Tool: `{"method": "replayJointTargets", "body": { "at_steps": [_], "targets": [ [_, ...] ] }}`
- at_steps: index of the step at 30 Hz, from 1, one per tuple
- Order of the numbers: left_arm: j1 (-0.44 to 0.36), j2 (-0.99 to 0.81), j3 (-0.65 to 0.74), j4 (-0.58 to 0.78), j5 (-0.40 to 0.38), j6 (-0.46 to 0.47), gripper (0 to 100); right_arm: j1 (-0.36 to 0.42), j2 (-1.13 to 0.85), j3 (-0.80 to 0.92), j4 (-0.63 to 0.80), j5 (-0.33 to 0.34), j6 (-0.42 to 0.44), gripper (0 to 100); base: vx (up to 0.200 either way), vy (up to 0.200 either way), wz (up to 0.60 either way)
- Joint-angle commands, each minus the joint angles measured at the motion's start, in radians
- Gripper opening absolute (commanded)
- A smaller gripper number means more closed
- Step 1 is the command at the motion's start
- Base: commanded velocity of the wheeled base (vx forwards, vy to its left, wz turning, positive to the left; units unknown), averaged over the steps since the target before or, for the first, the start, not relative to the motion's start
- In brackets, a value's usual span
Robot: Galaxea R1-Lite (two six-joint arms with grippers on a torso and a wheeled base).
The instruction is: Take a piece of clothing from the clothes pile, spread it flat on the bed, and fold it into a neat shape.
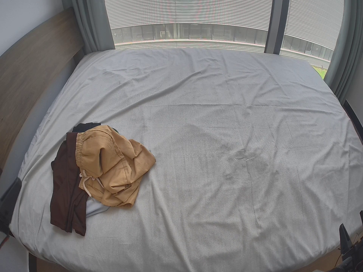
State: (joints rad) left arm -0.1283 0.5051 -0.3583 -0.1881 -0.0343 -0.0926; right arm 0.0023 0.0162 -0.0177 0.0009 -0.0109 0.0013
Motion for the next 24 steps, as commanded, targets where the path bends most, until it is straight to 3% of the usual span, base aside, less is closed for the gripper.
{"method": "replayJointTargets", "body": {
  "at_steps": [1, 13, 24],
  "targets": [
    [-0.034, 0.257, -0.051, -0.113, -0.004, -0.009, 100, 0.001, -0.016, 0.018, -0.001, 0.0, 0.0, 100, 0.0, 0.0, 0.0],
    [-0.056, 0.498, -0.126, -0.243, -0.027, -0.015, 100, 0.002, -0.016, 0.018, -0.001, 0.0, 0.0, 100, 0.0, 0.0, 0.0],
    [-0.044, 0.645, -0.159, -0.329, -0.056, -0.145, 100, 0.002, -0.016, 0.018, -0.001, -0.001, -0.001, 100, 0.0, 0.0, 0.0]
  ]
}}
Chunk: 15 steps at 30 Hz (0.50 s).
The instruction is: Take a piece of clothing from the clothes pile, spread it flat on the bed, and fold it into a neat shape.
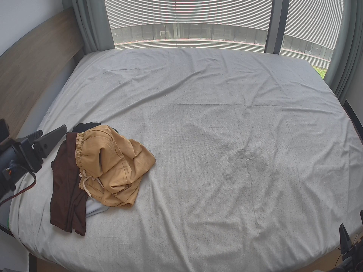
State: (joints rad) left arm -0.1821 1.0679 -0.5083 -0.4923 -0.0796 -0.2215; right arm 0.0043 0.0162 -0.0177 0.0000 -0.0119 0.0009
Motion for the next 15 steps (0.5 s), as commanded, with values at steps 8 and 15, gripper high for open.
{"method": "replayJointTargets", "body": {
  "at_steps": [8, 15],
  "targets": [
    [0.064, 0.164, -0.004, -0.055, -0.054, -0.059, 100, 0.0, -0.016, 0.018, 0.002, -0.002, -0.001, 100, 0.0, 0.0, 0.0],
    [0.15, 0.259, -0.042, -0.057, -0.094, -0.099, 100, 0.0, -0.016, 0.018, 0.0, -0.002, -0.001, 100, 0.0, 0.0, 0.0]
  ]
}}
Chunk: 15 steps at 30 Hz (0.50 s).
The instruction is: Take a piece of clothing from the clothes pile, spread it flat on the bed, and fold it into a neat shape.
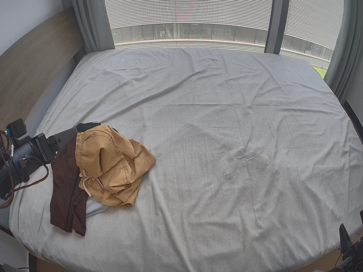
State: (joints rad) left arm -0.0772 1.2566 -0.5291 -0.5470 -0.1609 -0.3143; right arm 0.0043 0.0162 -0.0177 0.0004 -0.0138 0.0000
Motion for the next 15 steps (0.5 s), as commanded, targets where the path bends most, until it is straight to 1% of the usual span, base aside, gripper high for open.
{"method": "replayJointTargets", "body": {
  "at_steps": [1, 6, 9, 12, 15],
  "targets": [
    [0.056, 0.081, -0.025, -0.002, -0.023, -0.006, 100, 0.0, -0.016, 0.018, 0.0, 0.0, 0.0, 100, 0.0, 0.0, 0.0],
    [0.1, 0.127, -0.043, -0.002, -0.068, -0.008, 100, 0.0, -0.016, 0.018, 0.0, 0.0, 0.002, 100, 0.0, 0.0, 0.0],
    [0.114, 0.156, -0.055, -0.002, -0.08, -0.006, 100, 0.0, -0.016, 0.018, 0.0, 0.0, 0.002, 100, 0.0, 0.0, 0.0],
    [0.125, 0.191, -0.063, -0.004, -0.124, -0.028, 100, 0.0, -0.016, 0.018, 0.0, 0.0, 0.002, 100, 0.0, 0.0, 0.0],
    [0.152, 0.236, -0.084, -0.004, -0.146, -0.029, 100, -0.001, -0.016, 0.018, 0.001, 0.0, 0.002, 100, 0.0, 0.0, 0.0]
  ]
}}
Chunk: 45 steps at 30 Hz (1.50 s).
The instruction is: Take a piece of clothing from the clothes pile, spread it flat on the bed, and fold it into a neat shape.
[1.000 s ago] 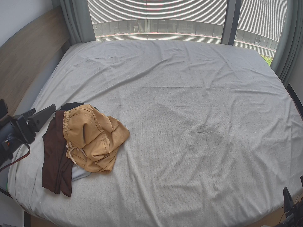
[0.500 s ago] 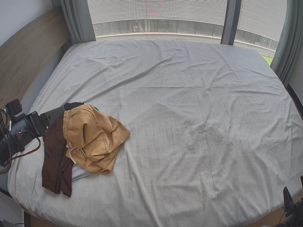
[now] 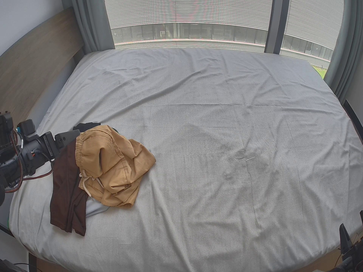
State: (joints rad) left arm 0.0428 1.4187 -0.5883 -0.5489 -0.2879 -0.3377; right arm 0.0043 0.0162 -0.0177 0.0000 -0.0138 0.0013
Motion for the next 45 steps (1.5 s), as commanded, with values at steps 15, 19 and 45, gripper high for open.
{"method": "replayJointTargets", "body": {
  "at_steps": [15, 19, 45],
  "targets": [
    [0.092, 0.273, -0.111, -0.037, -0.07, -0.02, 100, -0.001, -0.016, 0.018, 0.0, 0.0, 0.0, 100, 0.0, 0.0, 0.0],
    [0.114, 0.322, -0.13, -0.082, -0.071, -0.02, 100, -0.001, -0.016, 0.018, 0.0, 0.0, 0.0, 100, 0.0, 0.0, 0.0],
    [0.123, 0.621, -0.341, -0.167, -0.082, -0.1, 100, -0.001, -0.016, 0.018, 0.002, 0.0, 0.0, 100, 0.0, 0.0, 0.0]
  ]
}}
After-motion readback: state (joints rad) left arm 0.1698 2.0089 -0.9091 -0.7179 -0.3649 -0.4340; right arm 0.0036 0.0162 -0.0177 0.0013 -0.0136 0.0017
